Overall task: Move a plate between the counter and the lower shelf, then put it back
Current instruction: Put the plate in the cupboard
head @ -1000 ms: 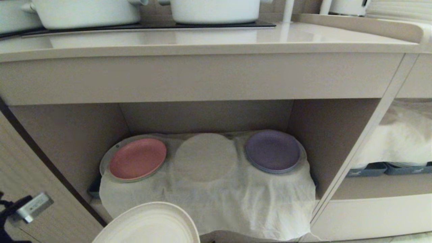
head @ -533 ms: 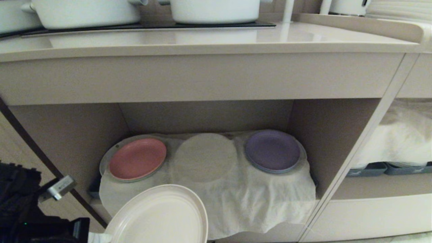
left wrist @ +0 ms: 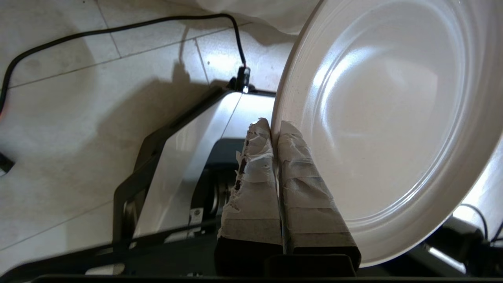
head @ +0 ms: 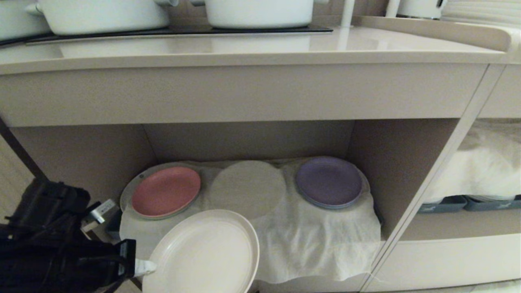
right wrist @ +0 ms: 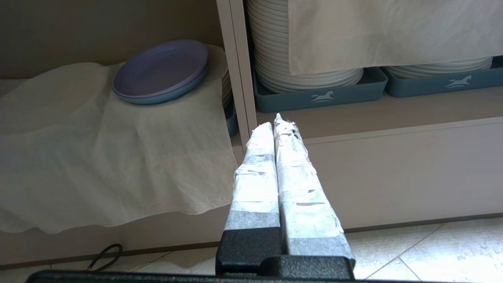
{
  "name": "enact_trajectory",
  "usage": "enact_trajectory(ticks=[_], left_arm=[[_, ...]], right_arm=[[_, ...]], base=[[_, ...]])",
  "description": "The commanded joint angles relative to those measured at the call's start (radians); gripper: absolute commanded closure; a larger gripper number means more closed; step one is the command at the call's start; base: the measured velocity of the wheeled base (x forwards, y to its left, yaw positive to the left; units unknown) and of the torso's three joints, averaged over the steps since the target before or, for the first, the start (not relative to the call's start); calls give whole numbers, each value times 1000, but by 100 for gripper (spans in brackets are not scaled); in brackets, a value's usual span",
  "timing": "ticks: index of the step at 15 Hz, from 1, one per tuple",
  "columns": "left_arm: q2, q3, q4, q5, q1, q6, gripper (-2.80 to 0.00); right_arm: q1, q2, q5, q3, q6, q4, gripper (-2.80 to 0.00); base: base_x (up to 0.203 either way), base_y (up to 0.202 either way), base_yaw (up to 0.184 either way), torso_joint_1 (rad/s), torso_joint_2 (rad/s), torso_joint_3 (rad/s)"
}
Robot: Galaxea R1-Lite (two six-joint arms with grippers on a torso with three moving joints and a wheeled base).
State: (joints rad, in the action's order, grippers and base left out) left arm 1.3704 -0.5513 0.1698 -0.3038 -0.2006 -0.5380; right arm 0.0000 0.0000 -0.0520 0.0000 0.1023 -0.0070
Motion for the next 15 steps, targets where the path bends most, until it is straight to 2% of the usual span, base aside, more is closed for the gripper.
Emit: enact_trajectory(ticks=[1, 8, 12, 15], left_arm=[[67, -3, -26, -2, 0, -11, 0], [246, -37, -213, 6, -10, -89, 0], [305, -99, -228, 9, -35, -141, 0], [327, -117, -229, 21, -60, -158, 0]], right_arm=[[0, 0, 0, 0, 0, 0, 0], [0, 0, 0, 0, 0, -1, 0], [0, 0, 0, 0, 0, 0, 0], [0, 0, 0, 0, 0, -1, 0]], base=[[0, 0, 0, 0, 0, 0], [0, 0, 0, 0, 0, 0], [0, 0, 0, 0, 0, 0], [0, 0, 0, 0, 0, 0]])
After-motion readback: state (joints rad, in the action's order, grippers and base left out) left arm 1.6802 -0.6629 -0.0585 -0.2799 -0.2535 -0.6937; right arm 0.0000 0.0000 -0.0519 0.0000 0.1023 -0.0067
